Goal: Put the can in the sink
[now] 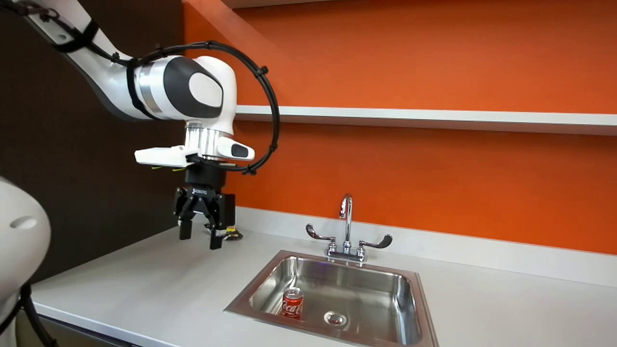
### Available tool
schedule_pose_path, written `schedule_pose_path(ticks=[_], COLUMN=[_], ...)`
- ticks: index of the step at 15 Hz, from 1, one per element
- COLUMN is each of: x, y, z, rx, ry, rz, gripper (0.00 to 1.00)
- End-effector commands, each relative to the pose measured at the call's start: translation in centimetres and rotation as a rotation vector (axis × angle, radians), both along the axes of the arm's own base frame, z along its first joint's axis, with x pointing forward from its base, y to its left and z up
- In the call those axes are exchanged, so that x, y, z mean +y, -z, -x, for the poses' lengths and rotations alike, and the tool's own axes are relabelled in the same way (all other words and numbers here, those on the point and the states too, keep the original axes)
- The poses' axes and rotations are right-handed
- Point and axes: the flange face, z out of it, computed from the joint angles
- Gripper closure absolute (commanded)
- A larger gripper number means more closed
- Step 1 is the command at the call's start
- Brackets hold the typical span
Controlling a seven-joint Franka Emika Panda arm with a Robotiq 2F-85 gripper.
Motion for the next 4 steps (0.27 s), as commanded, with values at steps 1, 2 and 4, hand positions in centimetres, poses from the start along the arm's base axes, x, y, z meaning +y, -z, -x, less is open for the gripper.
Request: schedule_pose_path(ticks=[1,2,4], x=[0.15,0.29,0.39], y=[-0.12,-0.26,-0.43], z=[0.25,0.36,0.45], rx=[0.006,0.009,0.010], ry=[-0.023,-0.038,-0.049], rz=[-0.004,-0.006,-0.007], gripper=[0.00,0.00,0.00])
